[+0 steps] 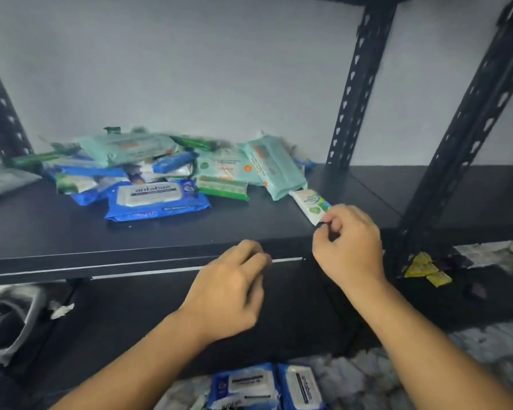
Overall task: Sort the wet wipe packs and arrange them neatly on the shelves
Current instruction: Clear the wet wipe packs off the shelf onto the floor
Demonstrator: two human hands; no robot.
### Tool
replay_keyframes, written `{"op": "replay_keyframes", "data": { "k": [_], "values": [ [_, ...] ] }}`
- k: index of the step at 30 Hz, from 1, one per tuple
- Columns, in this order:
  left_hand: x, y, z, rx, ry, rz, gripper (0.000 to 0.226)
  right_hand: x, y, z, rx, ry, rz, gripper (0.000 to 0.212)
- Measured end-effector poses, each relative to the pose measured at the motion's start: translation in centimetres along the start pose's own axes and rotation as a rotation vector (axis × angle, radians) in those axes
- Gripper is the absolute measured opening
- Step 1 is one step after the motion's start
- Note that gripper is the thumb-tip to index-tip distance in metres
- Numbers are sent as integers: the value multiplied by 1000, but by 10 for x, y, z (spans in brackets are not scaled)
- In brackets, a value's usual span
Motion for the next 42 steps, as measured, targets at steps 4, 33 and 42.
{"op": "replay_keyframes", "data": {
  "k": [4,33,42],
  "values": [
    [12,30,-34,-75,64,7,31,2,49,17,249,-224,89,34],
    [121,154,-19,254,423,-391,57,-29,63,89,208,-407,204,42],
    [136,101,-102,-94,397,-348,68,29,73,96,58,-155,34,43]
  ]
}}
Point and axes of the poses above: each hand's wrist, its own y-axis towards the middle knuckle, its own z-axis out of the palm, x = y × z, the point moved 3 cm from there along y, towards the middle knuckle, and after that the axes turned 2 degrees about -y, right-handed, at the moved point
